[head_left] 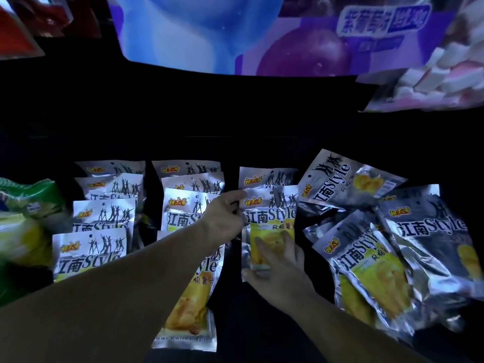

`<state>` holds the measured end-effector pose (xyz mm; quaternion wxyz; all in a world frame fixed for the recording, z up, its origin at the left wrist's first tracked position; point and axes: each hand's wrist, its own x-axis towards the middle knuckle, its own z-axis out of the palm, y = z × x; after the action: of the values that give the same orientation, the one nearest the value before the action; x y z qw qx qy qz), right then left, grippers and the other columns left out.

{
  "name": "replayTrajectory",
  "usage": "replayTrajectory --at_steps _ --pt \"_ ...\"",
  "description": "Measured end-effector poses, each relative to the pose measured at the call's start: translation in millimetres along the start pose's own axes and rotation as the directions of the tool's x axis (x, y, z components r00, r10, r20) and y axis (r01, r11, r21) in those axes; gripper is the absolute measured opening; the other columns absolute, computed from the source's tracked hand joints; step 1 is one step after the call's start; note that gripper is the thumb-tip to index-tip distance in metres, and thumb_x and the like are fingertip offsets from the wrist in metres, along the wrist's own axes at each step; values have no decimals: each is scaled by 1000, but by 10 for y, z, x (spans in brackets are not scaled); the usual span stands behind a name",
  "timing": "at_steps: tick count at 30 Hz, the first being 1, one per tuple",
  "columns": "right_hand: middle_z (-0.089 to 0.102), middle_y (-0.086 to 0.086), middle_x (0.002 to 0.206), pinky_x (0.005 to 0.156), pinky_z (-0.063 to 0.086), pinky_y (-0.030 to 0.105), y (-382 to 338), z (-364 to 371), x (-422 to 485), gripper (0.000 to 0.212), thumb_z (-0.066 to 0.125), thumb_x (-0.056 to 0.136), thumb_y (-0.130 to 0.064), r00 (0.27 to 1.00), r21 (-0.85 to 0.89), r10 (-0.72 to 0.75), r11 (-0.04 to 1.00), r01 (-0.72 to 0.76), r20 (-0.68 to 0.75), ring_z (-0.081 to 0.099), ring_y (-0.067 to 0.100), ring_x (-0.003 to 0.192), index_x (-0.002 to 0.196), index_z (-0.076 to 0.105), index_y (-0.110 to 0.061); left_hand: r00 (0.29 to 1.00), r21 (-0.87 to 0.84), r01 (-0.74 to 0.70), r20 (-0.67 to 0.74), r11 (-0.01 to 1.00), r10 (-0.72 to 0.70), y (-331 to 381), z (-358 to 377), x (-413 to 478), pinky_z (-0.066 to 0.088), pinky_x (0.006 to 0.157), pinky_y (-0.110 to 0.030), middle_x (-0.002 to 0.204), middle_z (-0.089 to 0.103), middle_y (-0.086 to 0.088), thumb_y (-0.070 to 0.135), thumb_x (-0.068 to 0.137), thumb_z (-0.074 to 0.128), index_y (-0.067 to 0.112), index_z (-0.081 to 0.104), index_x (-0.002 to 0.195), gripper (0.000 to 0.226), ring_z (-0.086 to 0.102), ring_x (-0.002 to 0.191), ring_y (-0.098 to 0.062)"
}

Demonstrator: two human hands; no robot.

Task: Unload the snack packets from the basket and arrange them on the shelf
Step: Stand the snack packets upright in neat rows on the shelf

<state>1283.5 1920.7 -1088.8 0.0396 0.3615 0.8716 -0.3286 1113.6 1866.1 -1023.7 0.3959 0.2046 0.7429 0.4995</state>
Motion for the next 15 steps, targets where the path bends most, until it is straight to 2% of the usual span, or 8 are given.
replayTrajectory --at_steps 2,4,6,7,8,9,12,15 --pt "-34 -19 157 112 37 46 -23 19 59 77 54 87 -72 999 29 49 998 -50 23 -26 21 150 154 20 -53 1000 -91 -15 -13 996 14 74 -23 -34 61 74 -30 110 68 -14 -24 89 51 10 72 119 49 63 91 -22" --pt "-34 -20 158 117 29 46 -34 6 115 70 50 91 -70 996 98 83 992 -85 27 -27 21 150 153 23 -54 984 -40 -57 -171 998 50 123 -74 -61 61 60 -30 100 73 -14 -16 91 53 11 74 101 36 69 76 -21" --pt "-22 -23 160 114 28 38 -26 -41 143 61 50 94 -66 998 149 56 987 -57 12 -16 16 149 150 29 -56 942 116 -92 -311 989 124 78 -132 -47 60 62 -31 101 71 -5 -6 92 57 19 72 99 31 73 77 -20" --pt "-13 -24 159 111 27 33 -19 -76 150 59 51 94 -64 999 168 37 985 -37 4 -8 13 147 149 32 -57 944 150 -93 -300 984 135 59 -145 -52 62 69 -36 103 71 -5 -4 91 58 20 72 99 29 73 83 -24" --pt "-5 -24 159 108 25 28 -5 -119 153 58 53 94 -63 1000 191 23 981 -23 2 -1 10 144 148 34 -58 962 143 -81 -249 986 115 36 -145 -61 64 74 -40 101 73 -8 -5 92 57 19 72 97 28 72 85 -27" --pt "2 -24 158 107 22 25 15 -168 156 58 56 94 -61 1000 217 16 976 -17 8 4 8 142 148 35 -59 982 120 -46 -177 992 67 27 -122 -95 64 72 -40 97 74 -11 -8 93 56 16 72 93 29 71 81 -28" --pt "11 -22 156 110 20 25 111 -273 162 58 58 94 -57 999 213 -12 977 4 35 8 8 142 148 36 -59 987 46 156 41 987 -158 -77 -26 -179 53 49 -24 91 68 -12 -13 92 56 7 72 102 27 63 66 -25" --pt "-1 -25 160 119 22 35 215 -273 143 57 59 94 -54 1000 139 -20 990 20 -4 -2 10 148 147 38 -58 947 312 172 207 934 -244 -328 97 -234 49 58 -20 88 67 -6 -4 89 66 11 66 123 37 62 63 -14"
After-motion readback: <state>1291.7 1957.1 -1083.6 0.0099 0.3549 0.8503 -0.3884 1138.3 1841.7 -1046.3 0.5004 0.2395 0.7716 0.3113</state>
